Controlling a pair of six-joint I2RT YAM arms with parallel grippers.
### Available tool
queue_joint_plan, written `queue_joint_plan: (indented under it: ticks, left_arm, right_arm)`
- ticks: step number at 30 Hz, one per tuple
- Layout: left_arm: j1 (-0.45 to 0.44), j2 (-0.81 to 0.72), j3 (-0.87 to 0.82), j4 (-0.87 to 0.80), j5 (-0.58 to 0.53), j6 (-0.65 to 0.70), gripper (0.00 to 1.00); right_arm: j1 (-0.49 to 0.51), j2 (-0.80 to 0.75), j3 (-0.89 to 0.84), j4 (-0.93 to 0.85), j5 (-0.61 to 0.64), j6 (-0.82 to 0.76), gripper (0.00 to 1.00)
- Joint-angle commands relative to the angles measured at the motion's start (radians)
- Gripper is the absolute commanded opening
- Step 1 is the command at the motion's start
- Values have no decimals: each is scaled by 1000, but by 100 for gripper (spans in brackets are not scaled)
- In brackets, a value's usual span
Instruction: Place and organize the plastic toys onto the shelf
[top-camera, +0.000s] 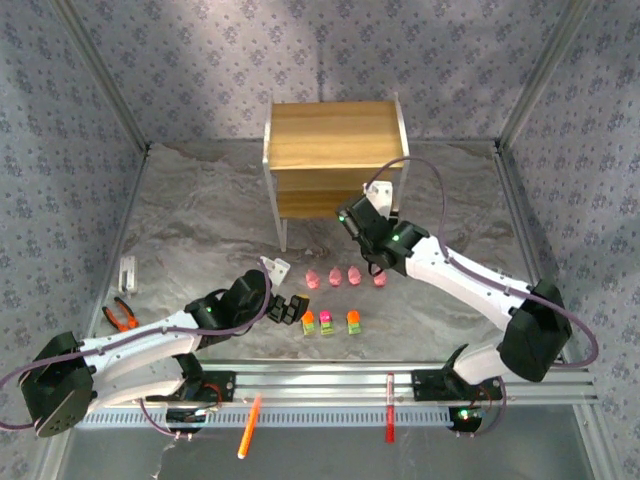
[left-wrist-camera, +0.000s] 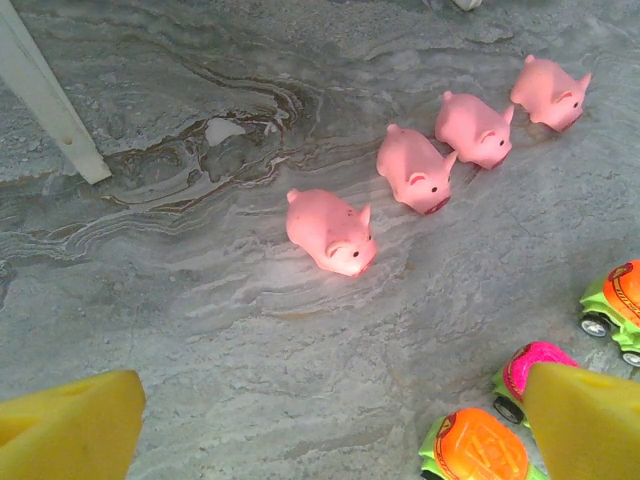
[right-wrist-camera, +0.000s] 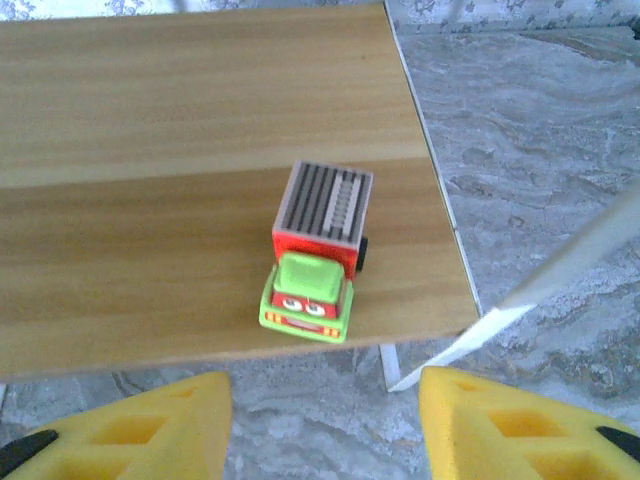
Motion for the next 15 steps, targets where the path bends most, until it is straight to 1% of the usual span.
queue_joint_plan:
  ticks: [1,6,15]
  left_arm:
    - [-9,-4,30,-3,-20,11,97]
    - [-9,0,31,-4,-18,11,97]
    - [-9,-1,27,-12,-11,2,97]
  right_arm:
    - [39,-43,-22,-56,28,40,52]
    - [123,-77,-56,-133,46,84,52]
    - [257,-165,-178,-152,-49,145,51]
